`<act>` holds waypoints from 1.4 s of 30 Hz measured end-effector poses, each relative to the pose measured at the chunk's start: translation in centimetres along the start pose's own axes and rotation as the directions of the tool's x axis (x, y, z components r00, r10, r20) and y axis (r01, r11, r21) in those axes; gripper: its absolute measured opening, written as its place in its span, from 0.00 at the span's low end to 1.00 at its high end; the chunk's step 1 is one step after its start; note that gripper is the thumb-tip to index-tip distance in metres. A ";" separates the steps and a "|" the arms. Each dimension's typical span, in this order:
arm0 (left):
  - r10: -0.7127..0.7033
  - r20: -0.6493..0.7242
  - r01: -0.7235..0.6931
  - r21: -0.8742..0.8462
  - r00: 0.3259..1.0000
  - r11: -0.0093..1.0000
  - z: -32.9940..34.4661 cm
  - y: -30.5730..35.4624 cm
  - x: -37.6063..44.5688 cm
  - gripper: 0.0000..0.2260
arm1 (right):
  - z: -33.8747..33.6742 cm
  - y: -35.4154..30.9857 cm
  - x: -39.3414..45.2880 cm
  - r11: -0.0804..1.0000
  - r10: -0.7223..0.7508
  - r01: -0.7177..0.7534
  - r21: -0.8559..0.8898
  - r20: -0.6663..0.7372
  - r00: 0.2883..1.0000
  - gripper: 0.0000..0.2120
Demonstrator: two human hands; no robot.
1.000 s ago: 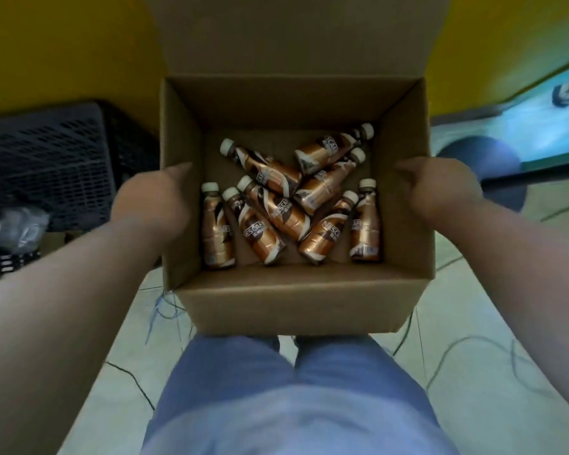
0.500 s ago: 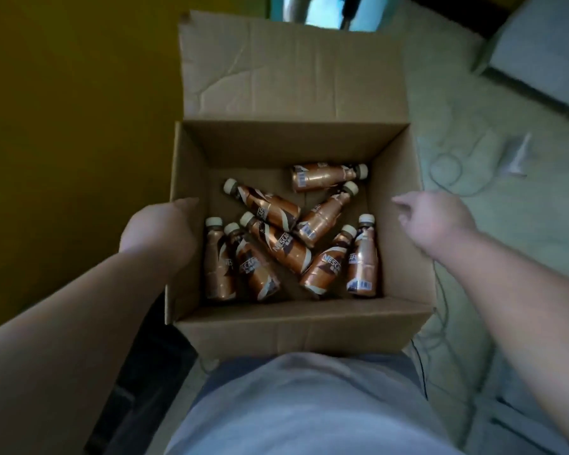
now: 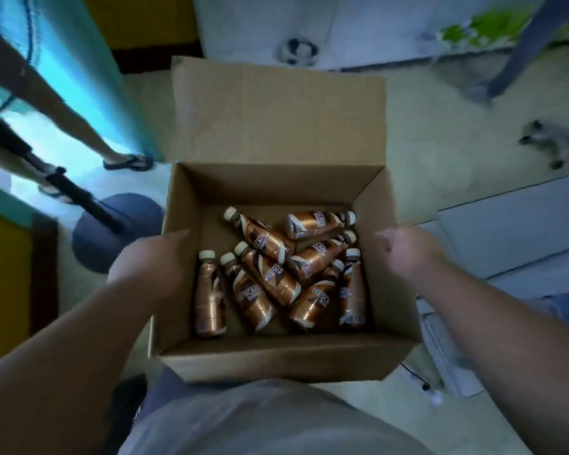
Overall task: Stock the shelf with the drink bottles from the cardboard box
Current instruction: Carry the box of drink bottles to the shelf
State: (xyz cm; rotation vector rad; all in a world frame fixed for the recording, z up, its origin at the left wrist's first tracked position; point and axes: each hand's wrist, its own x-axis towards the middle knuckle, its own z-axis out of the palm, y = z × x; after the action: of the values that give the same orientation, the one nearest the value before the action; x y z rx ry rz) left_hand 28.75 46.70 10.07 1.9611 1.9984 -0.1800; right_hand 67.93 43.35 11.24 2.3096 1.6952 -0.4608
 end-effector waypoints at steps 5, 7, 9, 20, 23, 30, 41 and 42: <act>0.220 0.002 -0.220 0.080 0.975 0.972 -3.4 8.4 10.6 0.23 | -3.3 5.4 4.1 0.981 0.154 -0.160 0.108 0.065 0.986 0.26; 0.311 0.008 -0.310 0.116 0.950 0.944 -4.2 11.3 15.4 0.24 | -4.6 6.7 6.8 0.966 0.214 -0.222 0.129 0.070 0.974 0.24; 0.387 0.013 -0.385 0.130 0.922 0.914 -5.0 14.2 20.7 0.25 | -5.7 7.3 10.0 0.948 0.273 -0.279 0.150 0.063 0.960 0.19; 0.615 0.094 -0.617 0.250 0.783 0.746 -13.2 31.5 43.6 0.25 | -13.2 11.0 24.0 0.808 0.521 -0.515 0.287 0.062 0.851 0.13; 0.626 0.115 -0.633 0.238 0.772 0.737 -13.3 36.5 48.4 0.25 | -14.6 14.2 28.9 0.793 0.538 -0.530 0.300 0.063 0.841 0.13; 0.621 0.110 -0.626 0.258 0.776 0.736 -13.8 50.5 58.5 0.26 | -18.4 24.5 41.9 0.815 0.515 -0.495 0.302 0.015 0.857 0.14; 0.665 0.097 -0.662 0.276 0.740 0.697 -16.8 73.3 71.9 0.28 | -26.2 40.9 59.5 0.767 0.579 -0.552 0.327 0.018 0.815 0.14; 0.674 0.108 -0.674 0.271 0.731 0.687 -16.6 75.8 73.3 0.28 | -26.4 42.5 60.9 0.753 0.595 -0.571 0.328 0.031 0.803 0.14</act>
State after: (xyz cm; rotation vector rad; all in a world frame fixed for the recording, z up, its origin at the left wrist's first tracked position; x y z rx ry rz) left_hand 101.68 124.56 12.71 2.7459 1.1485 -0.3008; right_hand 128.30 94.04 12.19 2.9503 0.8585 -0.5462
